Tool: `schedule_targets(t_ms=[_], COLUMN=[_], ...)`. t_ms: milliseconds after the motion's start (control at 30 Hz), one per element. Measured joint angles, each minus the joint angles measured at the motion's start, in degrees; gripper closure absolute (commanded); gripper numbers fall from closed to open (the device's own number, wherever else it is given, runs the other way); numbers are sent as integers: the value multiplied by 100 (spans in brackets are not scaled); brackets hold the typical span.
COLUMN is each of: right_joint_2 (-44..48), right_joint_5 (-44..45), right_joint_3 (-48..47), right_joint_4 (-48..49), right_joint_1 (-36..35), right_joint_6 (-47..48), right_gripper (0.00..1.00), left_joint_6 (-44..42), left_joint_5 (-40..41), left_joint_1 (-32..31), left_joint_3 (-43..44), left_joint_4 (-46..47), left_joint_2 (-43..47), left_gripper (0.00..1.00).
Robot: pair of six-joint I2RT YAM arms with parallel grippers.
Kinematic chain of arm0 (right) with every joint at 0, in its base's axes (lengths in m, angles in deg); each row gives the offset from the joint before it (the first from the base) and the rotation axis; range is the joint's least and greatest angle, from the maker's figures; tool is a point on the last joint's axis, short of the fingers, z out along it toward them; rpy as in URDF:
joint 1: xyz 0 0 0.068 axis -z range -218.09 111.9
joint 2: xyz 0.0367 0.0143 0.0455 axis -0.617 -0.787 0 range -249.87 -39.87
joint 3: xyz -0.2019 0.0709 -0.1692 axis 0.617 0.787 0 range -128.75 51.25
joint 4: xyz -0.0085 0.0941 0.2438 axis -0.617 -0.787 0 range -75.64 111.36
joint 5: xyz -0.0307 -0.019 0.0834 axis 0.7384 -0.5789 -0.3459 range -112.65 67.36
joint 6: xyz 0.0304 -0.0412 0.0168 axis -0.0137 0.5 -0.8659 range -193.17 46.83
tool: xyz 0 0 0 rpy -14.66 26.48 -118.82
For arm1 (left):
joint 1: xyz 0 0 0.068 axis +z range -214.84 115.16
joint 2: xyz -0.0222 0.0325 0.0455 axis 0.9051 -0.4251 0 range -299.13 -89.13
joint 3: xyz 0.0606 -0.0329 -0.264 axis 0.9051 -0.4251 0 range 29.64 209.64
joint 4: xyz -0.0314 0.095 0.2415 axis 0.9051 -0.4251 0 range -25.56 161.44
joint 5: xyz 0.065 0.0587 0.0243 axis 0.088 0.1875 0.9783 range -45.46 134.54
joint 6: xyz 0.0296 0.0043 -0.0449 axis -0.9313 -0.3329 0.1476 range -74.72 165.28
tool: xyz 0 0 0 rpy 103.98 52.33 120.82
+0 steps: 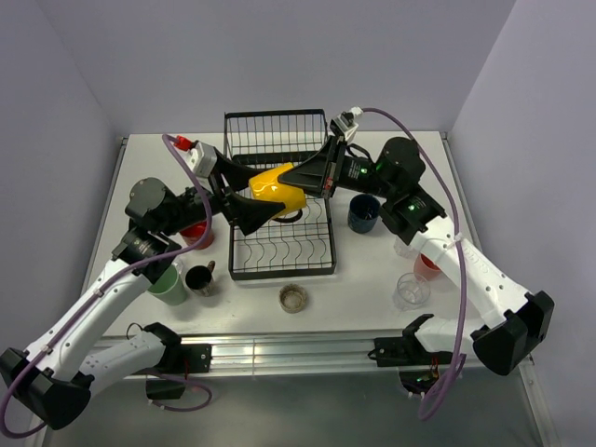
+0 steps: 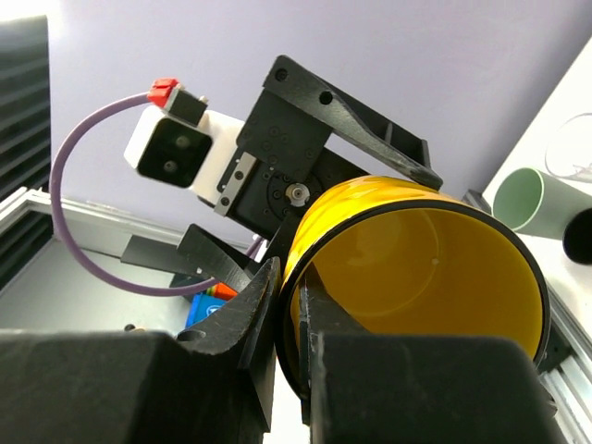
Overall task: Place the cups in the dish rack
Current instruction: Pass the cup from the right arm to the left
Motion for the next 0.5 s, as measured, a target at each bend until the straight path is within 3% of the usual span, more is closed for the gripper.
schedule_targets(t_ms=[500], right_joint_2=[254], right_joint_5=[83], right_joint_3=[81], right_joint_4=[420], right_joint_1=[90], right_joint_6=[13], right_gripper=[100], left_joint_6=[667], left_joint_5=[-317], left_joint_1=[-24], left_joint_3=[402], left_joint_4=[164], left_joint_2=[-400], left_gripper=[1])
